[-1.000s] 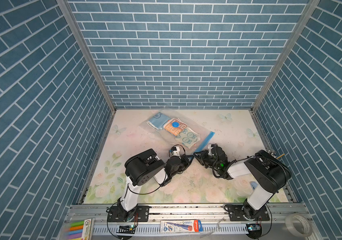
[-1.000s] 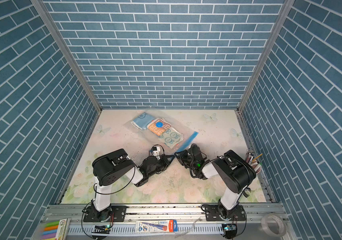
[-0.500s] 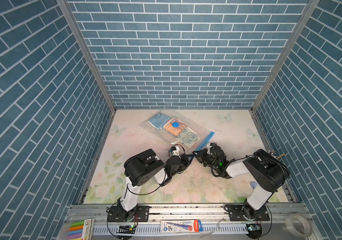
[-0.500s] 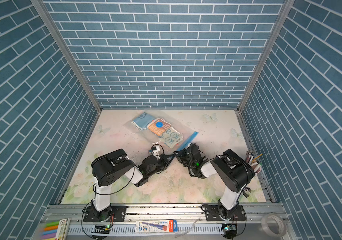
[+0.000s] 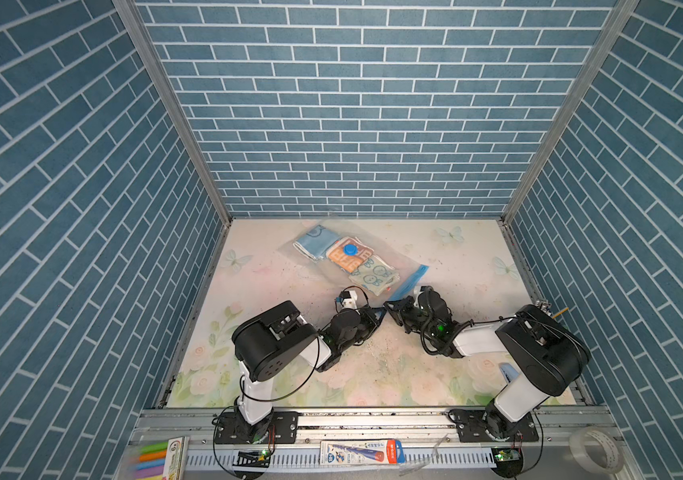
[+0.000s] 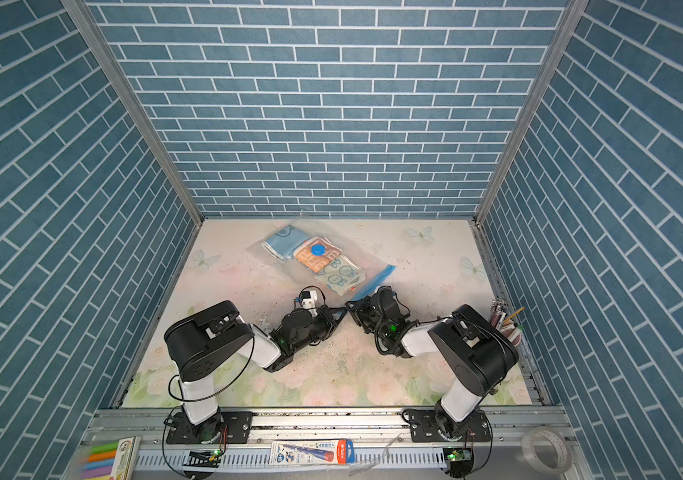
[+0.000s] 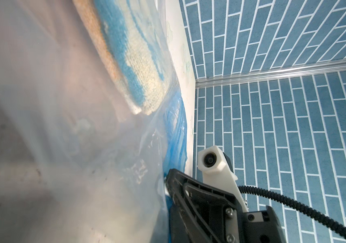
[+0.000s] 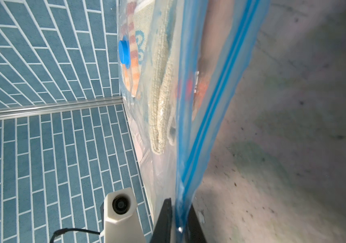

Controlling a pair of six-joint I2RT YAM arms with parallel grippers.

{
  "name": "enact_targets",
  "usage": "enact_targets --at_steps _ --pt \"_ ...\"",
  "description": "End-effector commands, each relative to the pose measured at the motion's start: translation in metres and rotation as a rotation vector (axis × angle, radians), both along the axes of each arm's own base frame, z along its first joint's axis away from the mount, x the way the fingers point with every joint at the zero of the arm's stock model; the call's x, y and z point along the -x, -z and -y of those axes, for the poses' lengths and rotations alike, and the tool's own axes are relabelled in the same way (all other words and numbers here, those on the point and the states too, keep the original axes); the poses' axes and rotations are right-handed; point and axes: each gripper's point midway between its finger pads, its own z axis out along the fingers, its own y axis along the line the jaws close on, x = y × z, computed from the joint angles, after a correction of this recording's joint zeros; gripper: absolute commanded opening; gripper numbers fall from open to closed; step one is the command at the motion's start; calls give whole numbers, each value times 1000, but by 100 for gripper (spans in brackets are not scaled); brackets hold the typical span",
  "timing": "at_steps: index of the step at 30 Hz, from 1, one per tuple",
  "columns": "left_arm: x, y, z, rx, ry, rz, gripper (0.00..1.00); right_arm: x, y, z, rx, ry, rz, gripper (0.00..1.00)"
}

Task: Place the folded towel into the vacuum bag
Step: Close the vacuum bag at the center of the board.

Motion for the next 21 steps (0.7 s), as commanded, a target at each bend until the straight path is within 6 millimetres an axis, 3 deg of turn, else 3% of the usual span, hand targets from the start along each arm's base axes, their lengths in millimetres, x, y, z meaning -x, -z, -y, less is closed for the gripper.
enact_targets --at_steps 1,6,21 --pt "6 -28 -1 46 20 72 0 -16 50 71 201 295 -110 0" --pt "10 -34 -6 43 19 74 0 -18 60 88 246 343 -117 0" --pt "17 -47 -17 13 23 88 0 -21 67 115 343 433 -117 0"
